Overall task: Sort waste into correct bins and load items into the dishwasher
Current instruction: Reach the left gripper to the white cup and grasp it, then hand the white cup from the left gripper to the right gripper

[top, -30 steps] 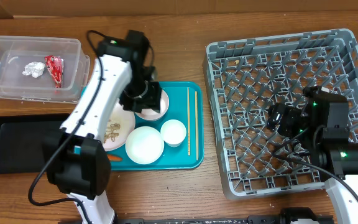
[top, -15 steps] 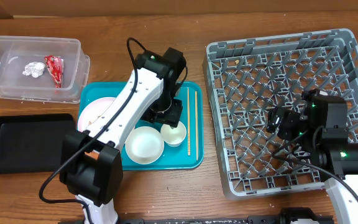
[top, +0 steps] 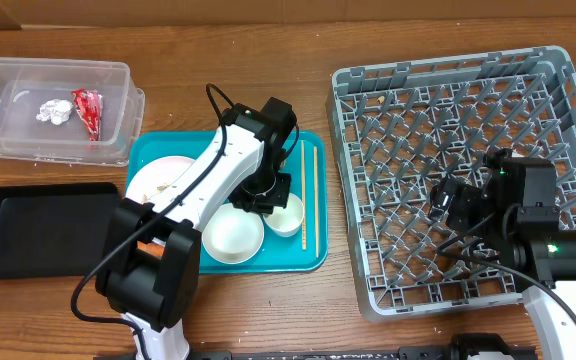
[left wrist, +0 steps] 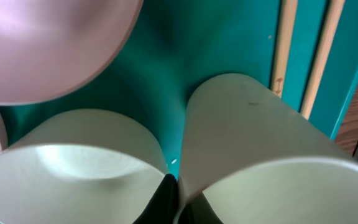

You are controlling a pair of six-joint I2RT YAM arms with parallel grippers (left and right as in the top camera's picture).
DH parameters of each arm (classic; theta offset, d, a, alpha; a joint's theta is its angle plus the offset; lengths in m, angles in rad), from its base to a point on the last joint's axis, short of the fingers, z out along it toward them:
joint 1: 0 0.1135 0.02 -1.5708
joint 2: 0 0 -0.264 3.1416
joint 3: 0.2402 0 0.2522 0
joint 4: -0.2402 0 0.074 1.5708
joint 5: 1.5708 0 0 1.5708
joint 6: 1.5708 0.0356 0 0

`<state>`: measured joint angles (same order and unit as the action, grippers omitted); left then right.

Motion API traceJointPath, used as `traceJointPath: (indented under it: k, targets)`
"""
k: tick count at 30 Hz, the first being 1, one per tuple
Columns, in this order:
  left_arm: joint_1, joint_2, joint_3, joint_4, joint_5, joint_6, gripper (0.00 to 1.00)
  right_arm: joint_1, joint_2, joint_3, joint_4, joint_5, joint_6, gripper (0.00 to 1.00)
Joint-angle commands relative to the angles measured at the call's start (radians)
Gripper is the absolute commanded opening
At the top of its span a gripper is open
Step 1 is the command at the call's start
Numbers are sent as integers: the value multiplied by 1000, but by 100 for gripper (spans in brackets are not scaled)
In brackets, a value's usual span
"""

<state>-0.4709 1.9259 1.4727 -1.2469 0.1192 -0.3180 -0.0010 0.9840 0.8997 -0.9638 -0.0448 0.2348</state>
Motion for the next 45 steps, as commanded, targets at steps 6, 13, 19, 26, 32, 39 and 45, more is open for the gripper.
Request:
traceJointPath:
  k: [6, 13, 19, 26, 32, 39, 45]
  targets:
    - [26, -30, 89, -56, 51, -19, 4, 0, -6, 24, 19, 0, -2, 100]
    - [178, -30, 252, -74, 531, 34, 4, 0, -6, 24, 80, -16, 2, 100]
    - [237, -29, 249, 174, 1199, 34, 4, 0, 21, 24, 320, -753, -176, 100]
    - [163, -29, 249, 174, 1250, 34, 4, 0, 115, 24, 487, -1113, -190, 100]
    - [111, -29, 249, 174, 1262, 34, 4, 0, 157, 24, 538, -1114, -190, 100]
    - [90, -29, 249, 175, 1260, 34, 4, 0, 158, 24, 650, -1229, -190, 99]
    - [91, -29, 249, 175, 1260, 34, 4, 0, 158, 24, 660, -1240, -190, 88]
